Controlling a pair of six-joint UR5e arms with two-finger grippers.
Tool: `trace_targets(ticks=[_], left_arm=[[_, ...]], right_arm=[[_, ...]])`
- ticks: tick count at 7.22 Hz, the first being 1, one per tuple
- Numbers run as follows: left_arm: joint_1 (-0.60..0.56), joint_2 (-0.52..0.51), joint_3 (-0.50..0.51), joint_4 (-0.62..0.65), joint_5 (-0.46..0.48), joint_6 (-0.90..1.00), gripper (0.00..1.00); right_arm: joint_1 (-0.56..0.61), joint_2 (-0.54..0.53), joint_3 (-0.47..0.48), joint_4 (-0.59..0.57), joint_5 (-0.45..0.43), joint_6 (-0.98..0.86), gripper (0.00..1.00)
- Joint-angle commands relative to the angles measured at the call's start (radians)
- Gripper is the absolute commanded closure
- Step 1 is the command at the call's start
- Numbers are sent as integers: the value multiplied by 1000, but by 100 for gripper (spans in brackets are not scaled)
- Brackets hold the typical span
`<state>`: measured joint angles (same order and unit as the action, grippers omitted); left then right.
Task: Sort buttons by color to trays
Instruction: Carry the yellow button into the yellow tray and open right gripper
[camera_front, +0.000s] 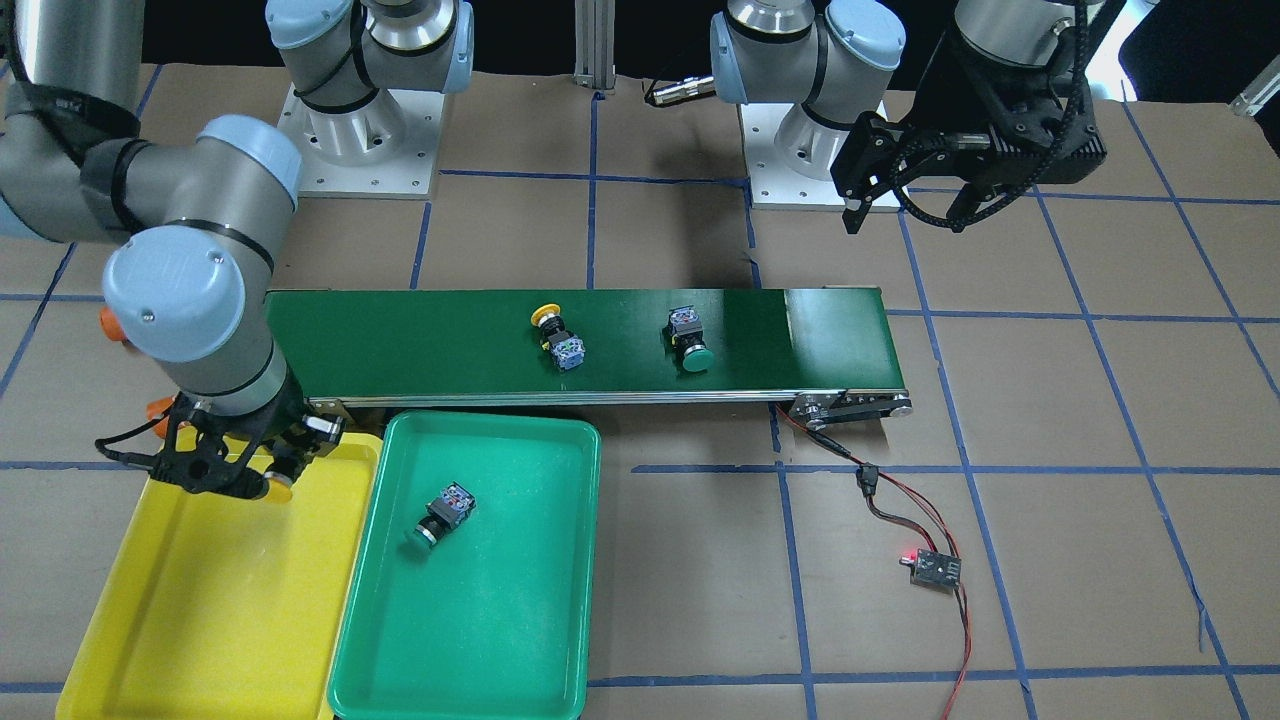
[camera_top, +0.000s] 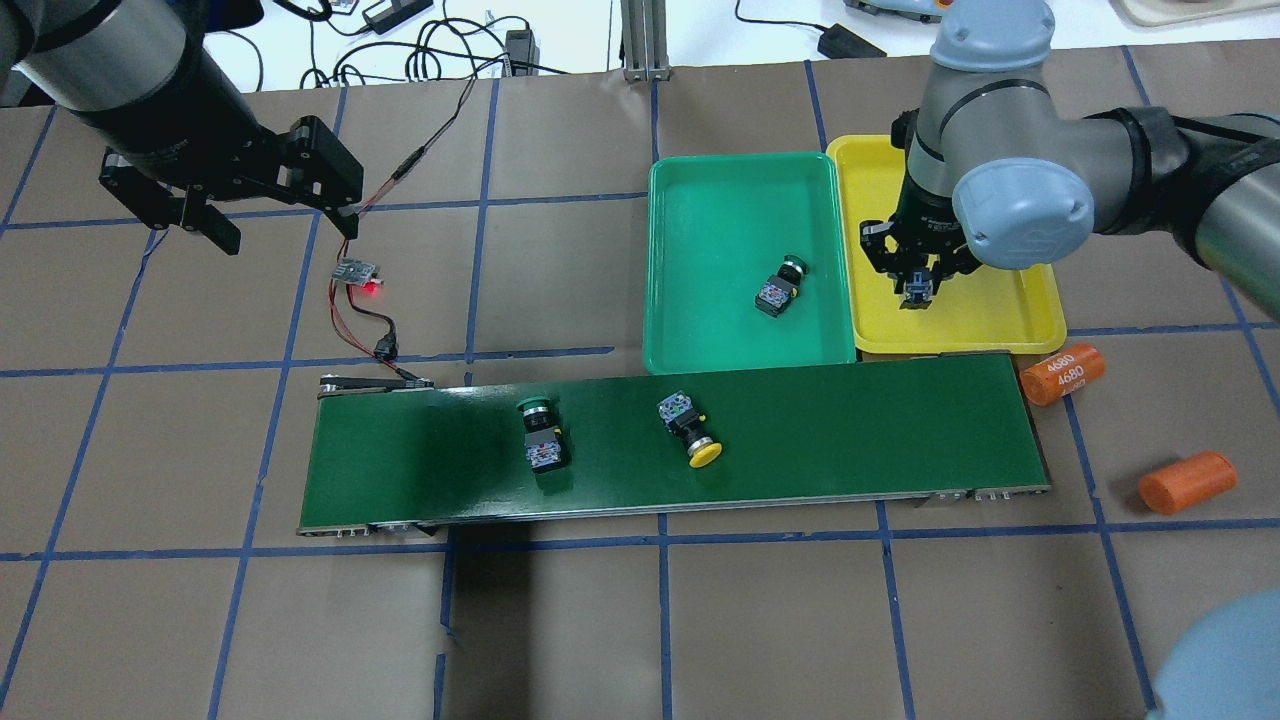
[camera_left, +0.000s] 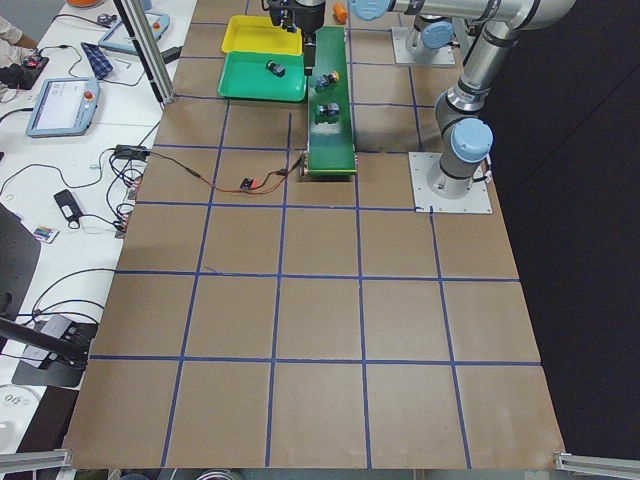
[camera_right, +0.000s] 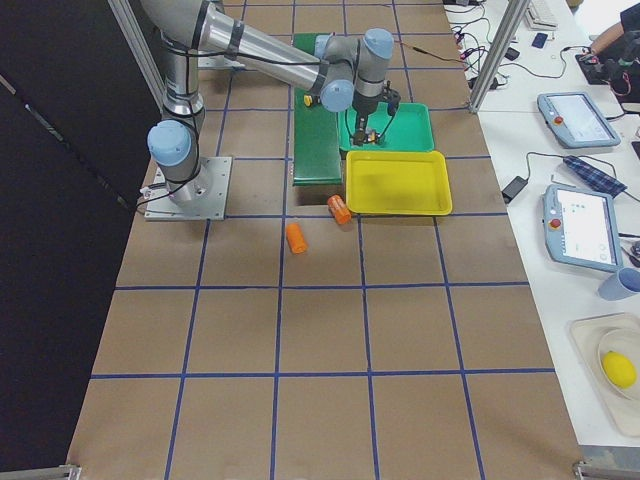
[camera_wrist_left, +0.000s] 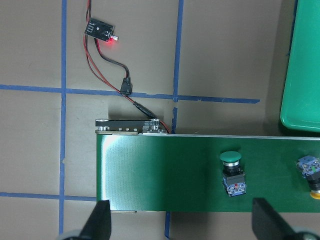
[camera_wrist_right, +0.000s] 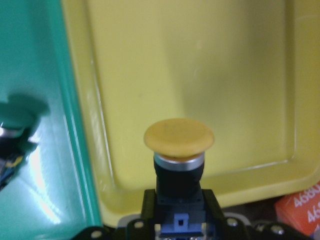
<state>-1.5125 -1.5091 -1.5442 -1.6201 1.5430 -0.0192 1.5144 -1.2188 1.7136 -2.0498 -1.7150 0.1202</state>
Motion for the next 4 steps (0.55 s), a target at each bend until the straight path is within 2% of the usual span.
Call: trace_targets(ticks=[1, 2, 3, 4], left_arm=[[0, 1, -1, 0, 0, -2, 0], [0, 1, 1, 0, 0, -2, 0], [0, 1, 1, 0, 0, -2, 0], [0, 3, 1, 0, -1, -2, 0]], right_arm=[[-42, 74, -11, -99, -26, -1, 100], [-51, 79, -11, -98, -29, -4, 84], [-51, 79, 1, -98, -32, -5, 47], [-51, 78, 1, -96, -28, -4, 0]])
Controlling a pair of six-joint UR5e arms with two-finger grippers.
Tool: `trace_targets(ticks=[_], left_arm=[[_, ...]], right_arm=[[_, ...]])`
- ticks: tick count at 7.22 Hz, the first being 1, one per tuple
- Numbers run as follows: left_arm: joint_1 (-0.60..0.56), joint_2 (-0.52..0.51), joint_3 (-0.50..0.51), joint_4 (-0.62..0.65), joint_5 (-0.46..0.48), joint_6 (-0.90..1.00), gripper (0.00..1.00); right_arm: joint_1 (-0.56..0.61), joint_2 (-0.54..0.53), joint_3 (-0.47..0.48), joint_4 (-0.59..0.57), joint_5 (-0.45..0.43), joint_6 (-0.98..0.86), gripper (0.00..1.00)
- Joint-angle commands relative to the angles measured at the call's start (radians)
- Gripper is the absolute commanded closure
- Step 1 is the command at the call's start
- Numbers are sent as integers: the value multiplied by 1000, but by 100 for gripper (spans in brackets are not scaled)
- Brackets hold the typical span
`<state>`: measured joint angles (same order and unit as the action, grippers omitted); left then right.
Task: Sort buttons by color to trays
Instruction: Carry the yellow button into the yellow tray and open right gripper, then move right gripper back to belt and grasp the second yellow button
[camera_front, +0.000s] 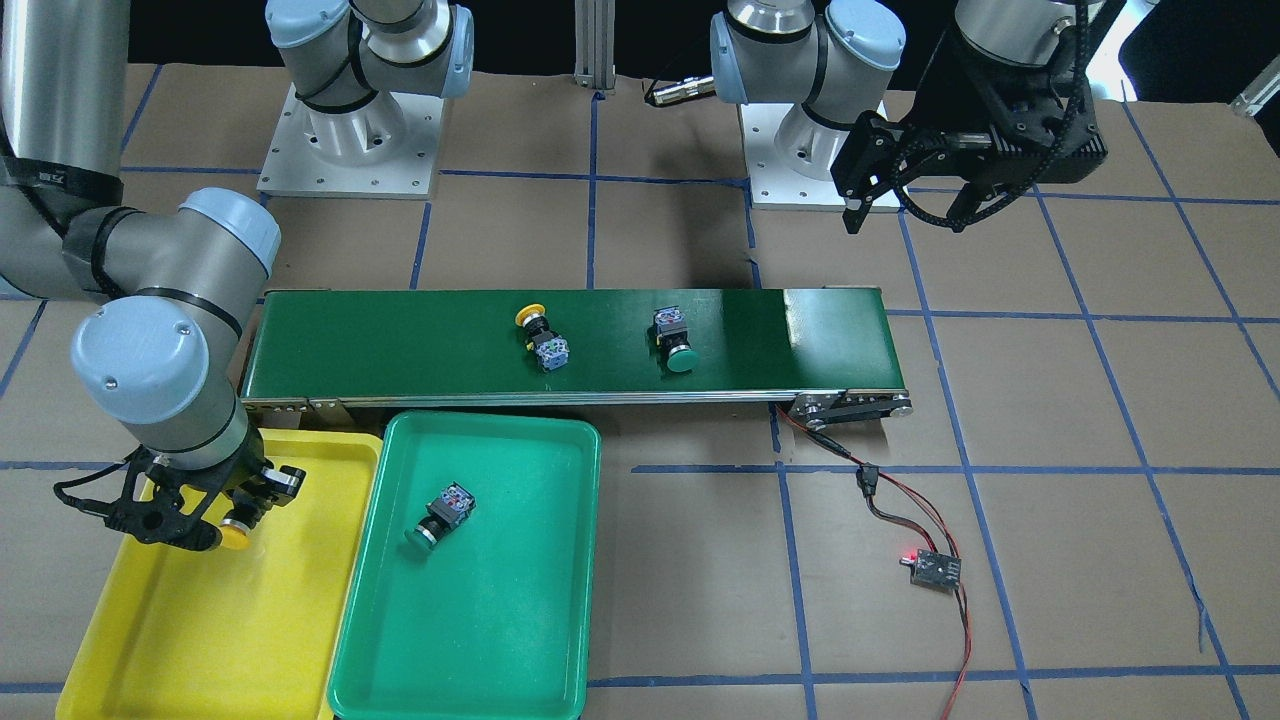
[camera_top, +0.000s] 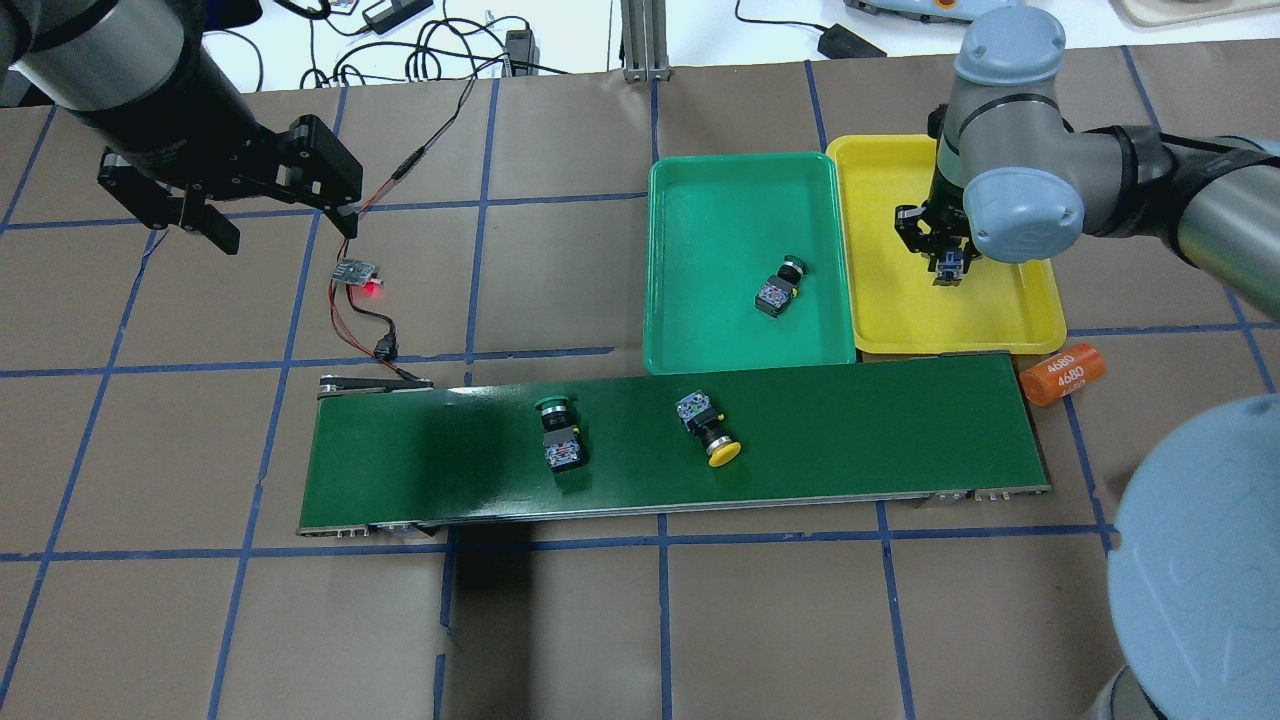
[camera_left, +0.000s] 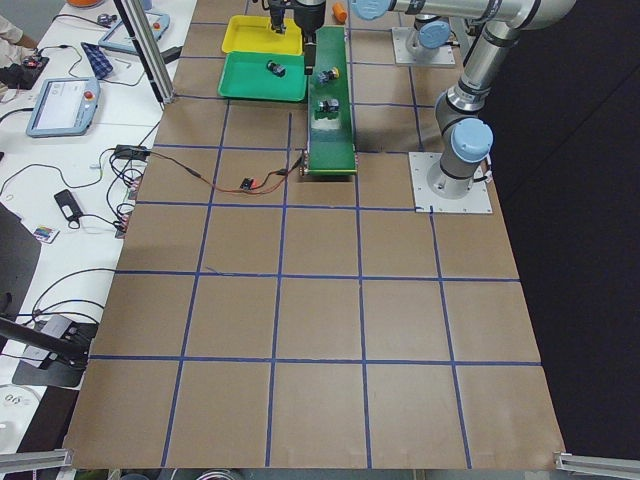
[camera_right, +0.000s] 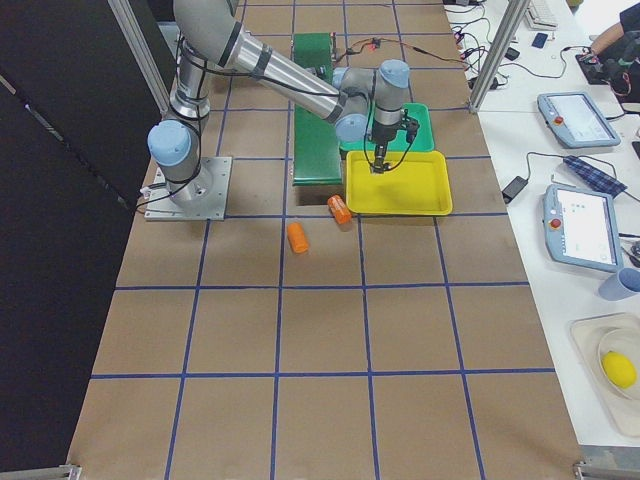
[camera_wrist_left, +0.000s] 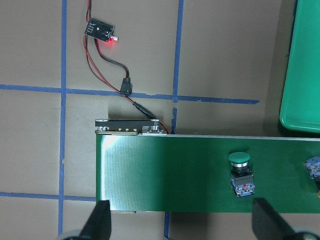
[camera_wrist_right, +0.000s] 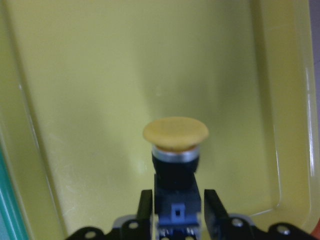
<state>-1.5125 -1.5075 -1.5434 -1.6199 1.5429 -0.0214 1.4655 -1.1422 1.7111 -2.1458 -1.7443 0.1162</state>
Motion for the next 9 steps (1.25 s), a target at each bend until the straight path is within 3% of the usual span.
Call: trace_targets(ticks=[1, 4, 6, 7, 9], left_arm=[[0, 1, -1, 0, -1, 0, 0], [0, 3, -1, -2, -1, 0, 0], [0, 3, -1, 0, -3, -2, 0], [0, 3, 0, 0, -3, -2, 0], [2, 3, -1, 0, -3, -2, 0]], right_arm=[[-2, -1, 4, 4, -1, 2, 0], [-2, -63, 7, 53, 38, 2, 0], [10, -184, 18, 208, 170, 3, 0], [44, -249, 25, 306, 217, 8, 0], [221, -268, 39, 310, 198, 16, 0]])
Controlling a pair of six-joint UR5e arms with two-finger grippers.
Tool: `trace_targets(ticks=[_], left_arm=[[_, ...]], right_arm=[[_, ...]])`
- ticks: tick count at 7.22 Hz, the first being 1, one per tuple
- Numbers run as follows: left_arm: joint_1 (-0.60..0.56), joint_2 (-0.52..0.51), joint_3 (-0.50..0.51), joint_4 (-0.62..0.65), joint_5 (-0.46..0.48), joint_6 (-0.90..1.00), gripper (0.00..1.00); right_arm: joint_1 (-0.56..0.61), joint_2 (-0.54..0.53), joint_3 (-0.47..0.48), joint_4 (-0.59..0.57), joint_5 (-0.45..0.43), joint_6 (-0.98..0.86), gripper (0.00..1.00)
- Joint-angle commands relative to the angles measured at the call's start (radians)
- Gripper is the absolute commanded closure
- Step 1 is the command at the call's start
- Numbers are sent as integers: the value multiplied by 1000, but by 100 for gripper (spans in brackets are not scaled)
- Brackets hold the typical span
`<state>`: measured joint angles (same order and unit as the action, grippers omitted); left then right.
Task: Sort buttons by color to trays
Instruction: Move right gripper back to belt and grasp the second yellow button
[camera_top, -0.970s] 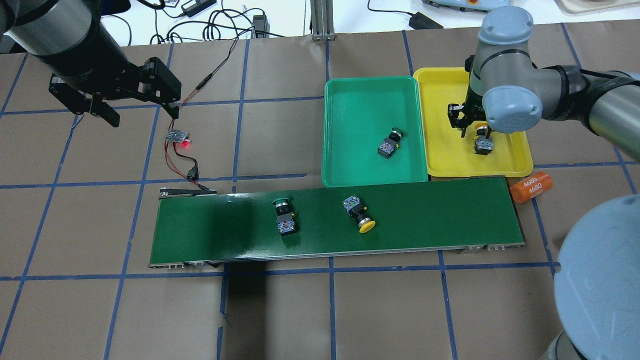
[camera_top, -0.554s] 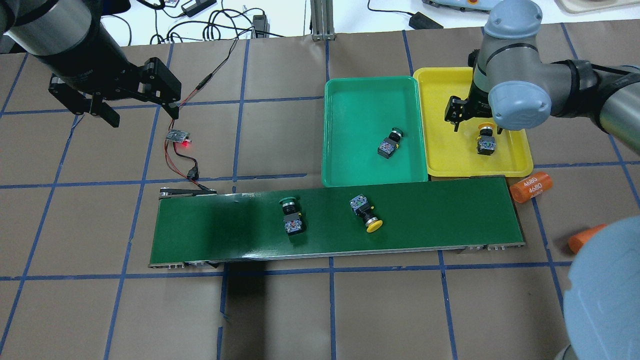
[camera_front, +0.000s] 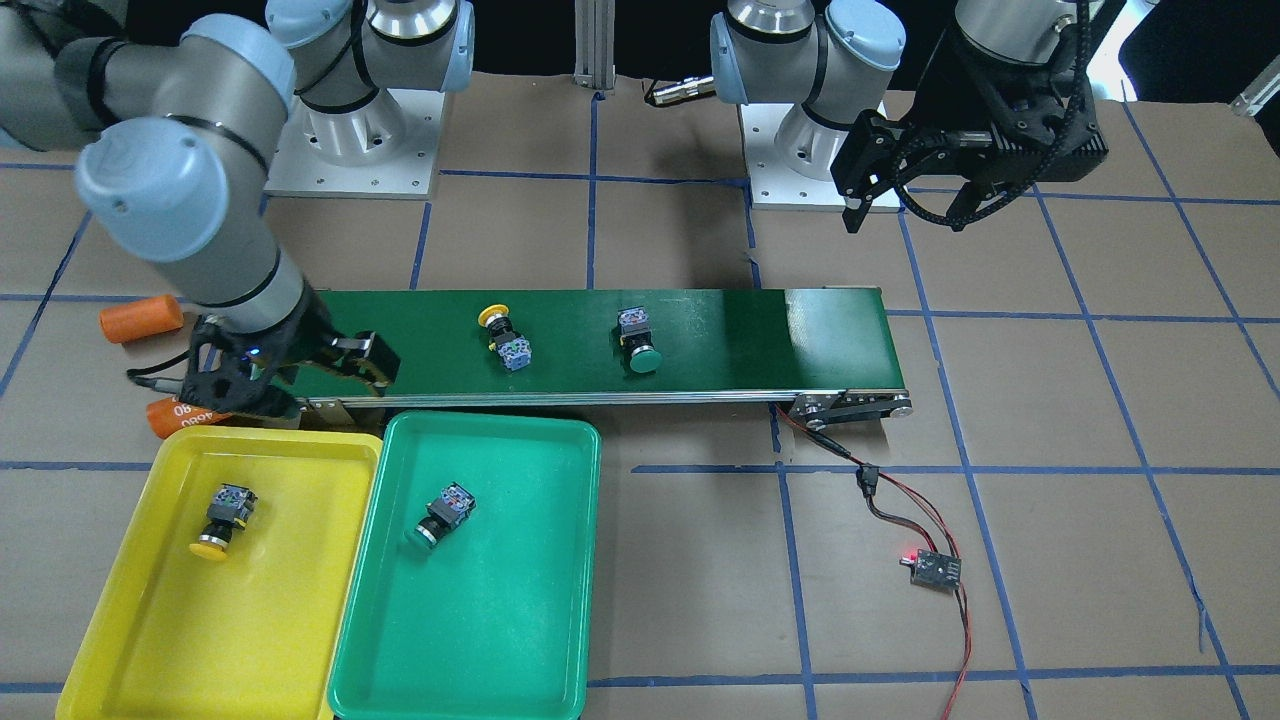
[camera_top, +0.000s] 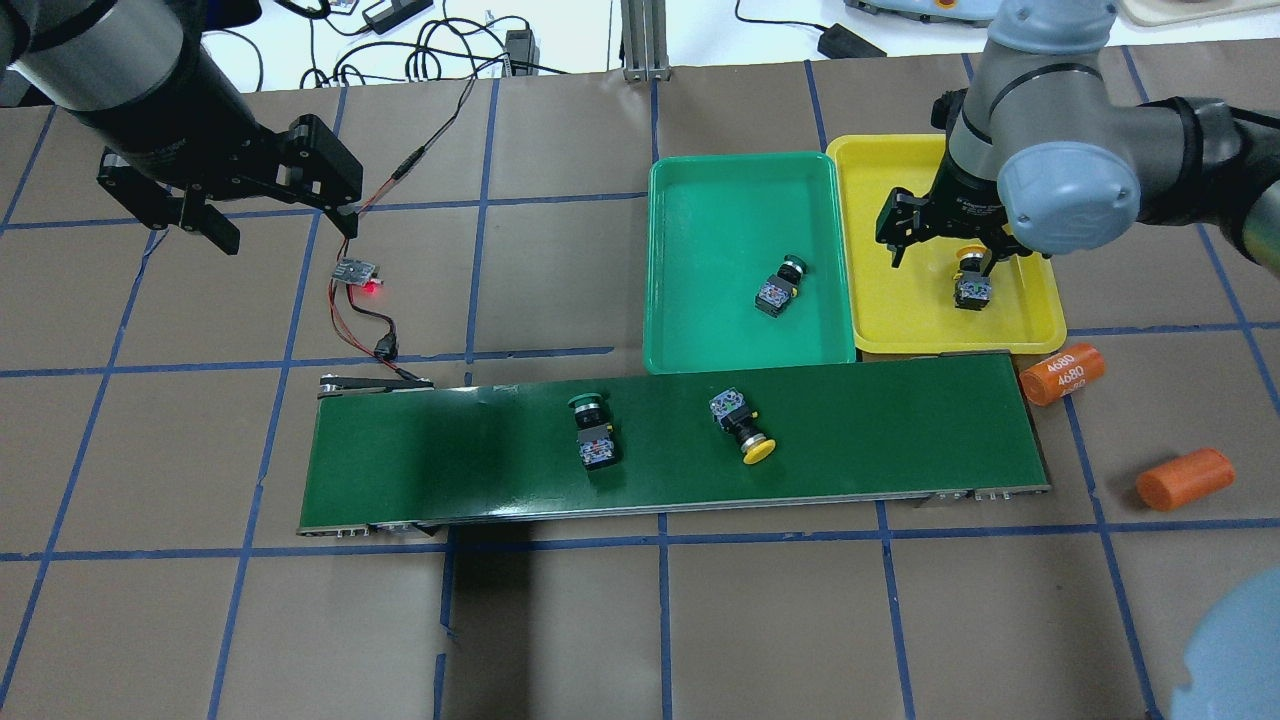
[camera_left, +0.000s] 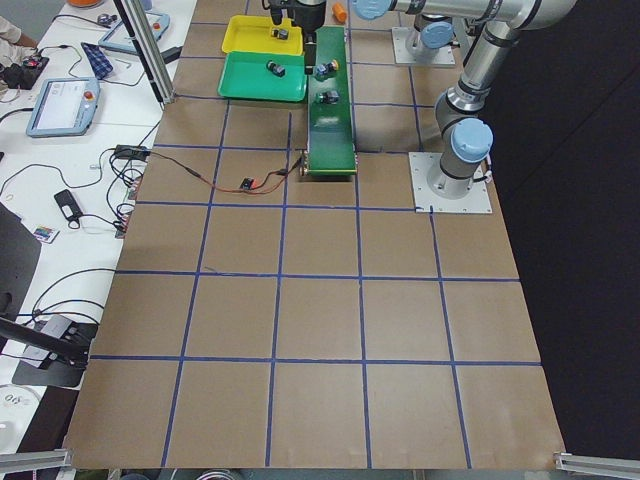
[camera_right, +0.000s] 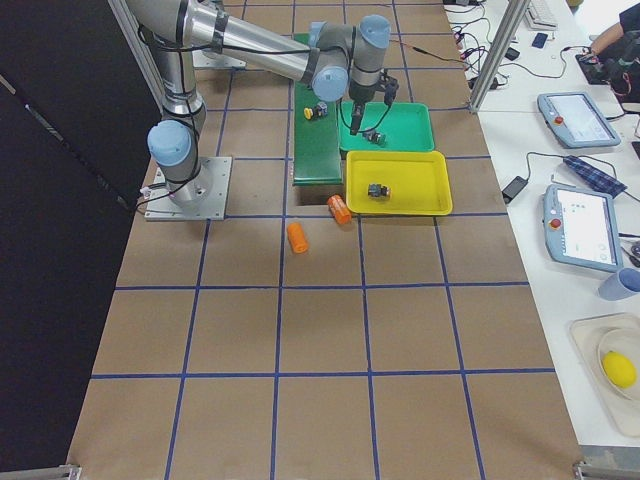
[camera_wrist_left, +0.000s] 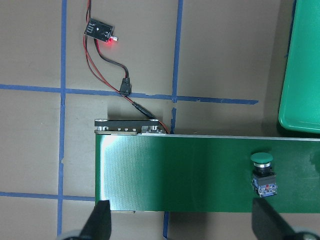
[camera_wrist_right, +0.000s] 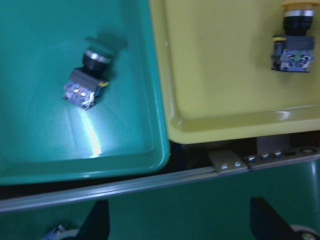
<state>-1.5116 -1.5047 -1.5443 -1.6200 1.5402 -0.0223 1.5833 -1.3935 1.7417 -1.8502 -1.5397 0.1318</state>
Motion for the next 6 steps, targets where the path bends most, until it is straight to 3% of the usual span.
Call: trace_targets(ticks=[1, 2, 4, 6], left_arm=[[1, 0, 1, 0, 0, -1, 0], [1, 0, 1, 0, -2, -1, 0], [1, 0, 0, 0, -2, -1, 0], [1, 0, 0, 0, -2, 1, 0]], right_arm=[[140, -7, 36, 14, 7, -4, 0], [144, -12, 98, -12, 12, -23, 0], [149, -18, 235, -218, 47, -60, 0], [149, -10, 268, -218, 91, -52, 0]])
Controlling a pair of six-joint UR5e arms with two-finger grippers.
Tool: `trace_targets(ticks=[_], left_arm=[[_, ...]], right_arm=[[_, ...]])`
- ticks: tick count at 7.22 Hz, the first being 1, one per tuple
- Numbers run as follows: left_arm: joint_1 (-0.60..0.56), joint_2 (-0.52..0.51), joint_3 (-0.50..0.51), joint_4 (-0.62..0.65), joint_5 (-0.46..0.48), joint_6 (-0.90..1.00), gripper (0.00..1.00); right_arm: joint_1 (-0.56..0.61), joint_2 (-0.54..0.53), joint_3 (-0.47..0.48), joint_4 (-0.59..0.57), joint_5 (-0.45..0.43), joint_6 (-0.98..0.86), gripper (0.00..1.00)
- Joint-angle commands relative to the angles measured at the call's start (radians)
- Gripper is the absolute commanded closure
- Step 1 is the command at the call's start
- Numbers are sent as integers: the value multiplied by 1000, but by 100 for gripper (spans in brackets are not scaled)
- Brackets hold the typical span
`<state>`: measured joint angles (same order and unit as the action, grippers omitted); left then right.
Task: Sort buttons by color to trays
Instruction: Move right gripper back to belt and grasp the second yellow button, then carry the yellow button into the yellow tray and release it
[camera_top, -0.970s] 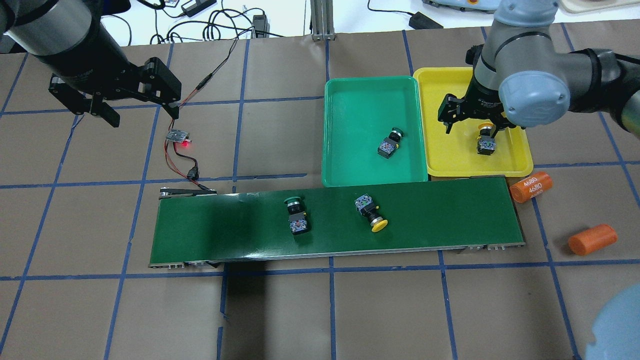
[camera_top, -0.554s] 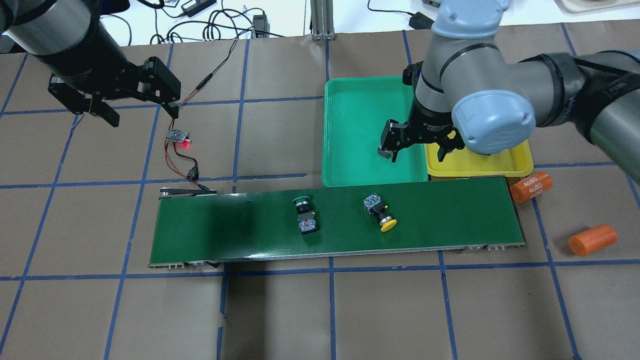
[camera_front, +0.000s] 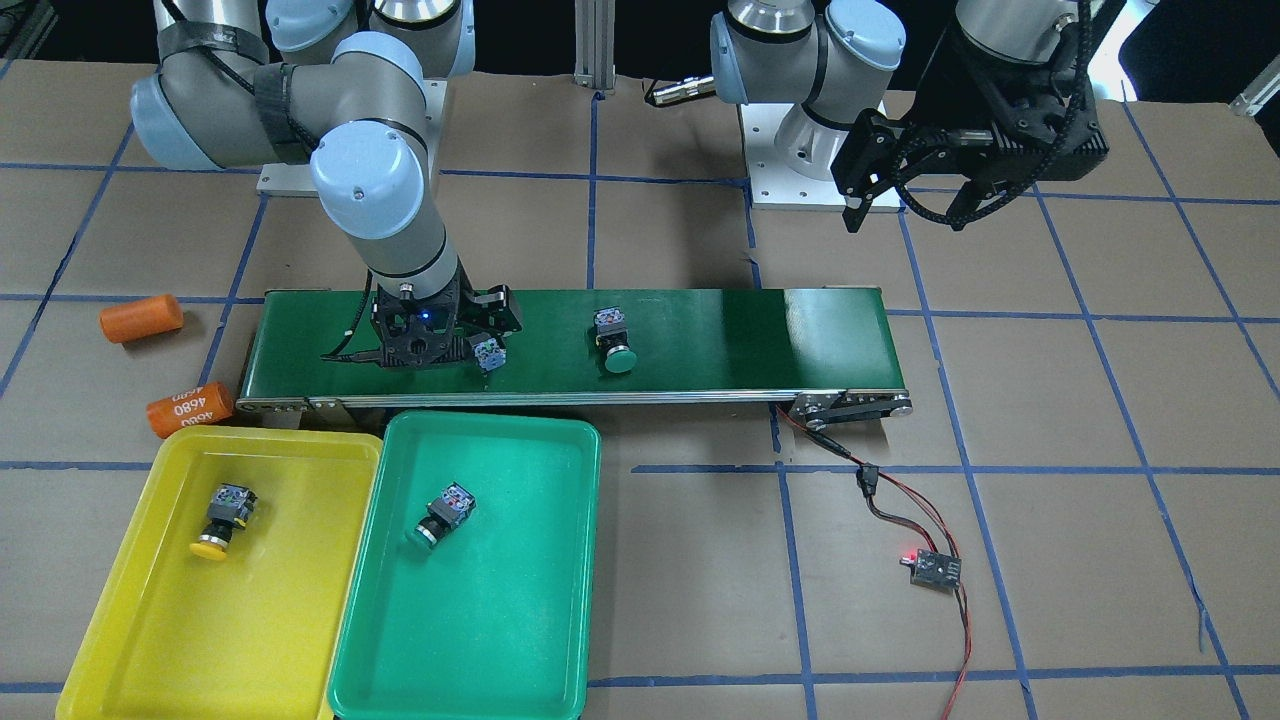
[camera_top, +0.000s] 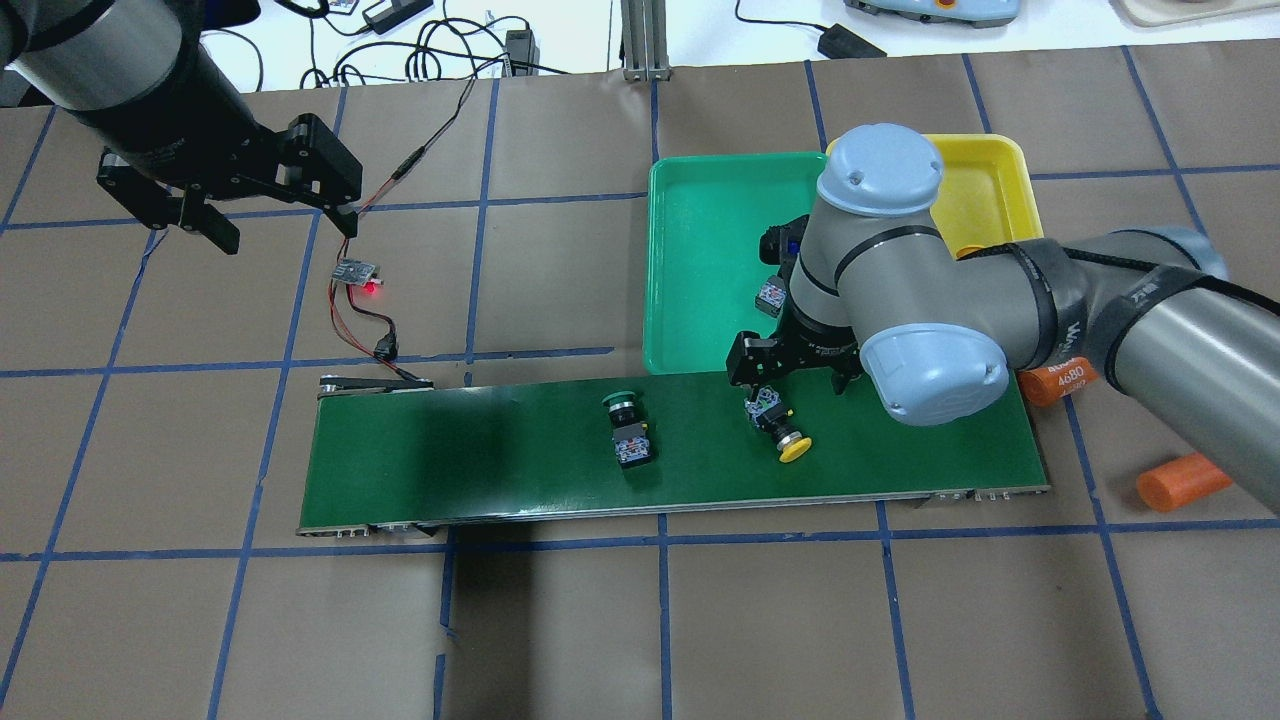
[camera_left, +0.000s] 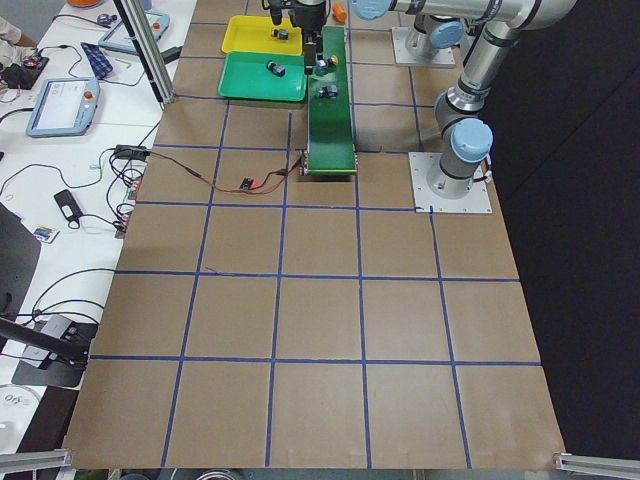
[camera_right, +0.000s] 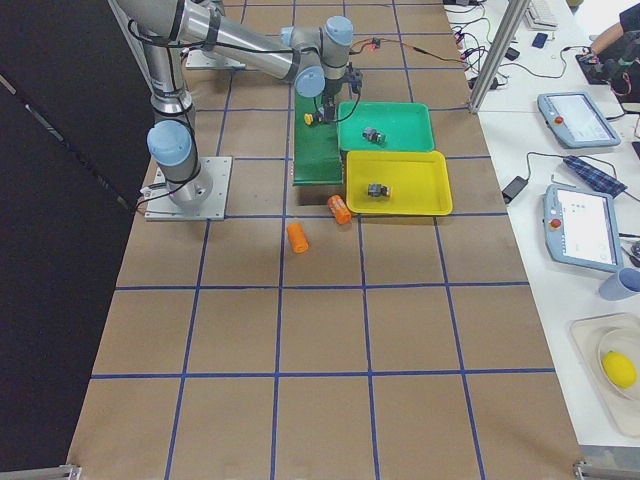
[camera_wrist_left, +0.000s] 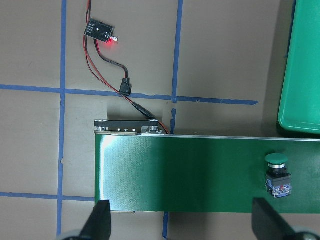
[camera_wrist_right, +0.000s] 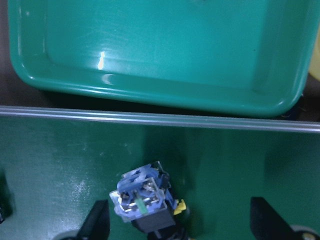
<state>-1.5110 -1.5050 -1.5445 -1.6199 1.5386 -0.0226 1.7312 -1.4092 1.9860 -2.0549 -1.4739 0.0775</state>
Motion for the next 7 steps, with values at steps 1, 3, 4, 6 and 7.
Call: trace_targets(ticks=[1, 3, 4, 6, 7], left_arm=[[0, 0, 1, 0, 0, 1, 0], [0, 0, 0, 0, 0, 1, 0], [0, 0, 1, 0, 0, 1, 0], [0, 0, 1, 0, 0, 1, 0], [0, 0, 0, 0, 0, 1, 0]], right_arm=[[1, 6, 27, -10, 24, 4, 0], [1, 7, 54, -28, 4, 30, 6], [-5, 6, 51, -24, 3, 34, 58], [-7, -2, 44, -17, -86, 31, 100], [-10, -4, 24, -14, -88, 30, 100]])
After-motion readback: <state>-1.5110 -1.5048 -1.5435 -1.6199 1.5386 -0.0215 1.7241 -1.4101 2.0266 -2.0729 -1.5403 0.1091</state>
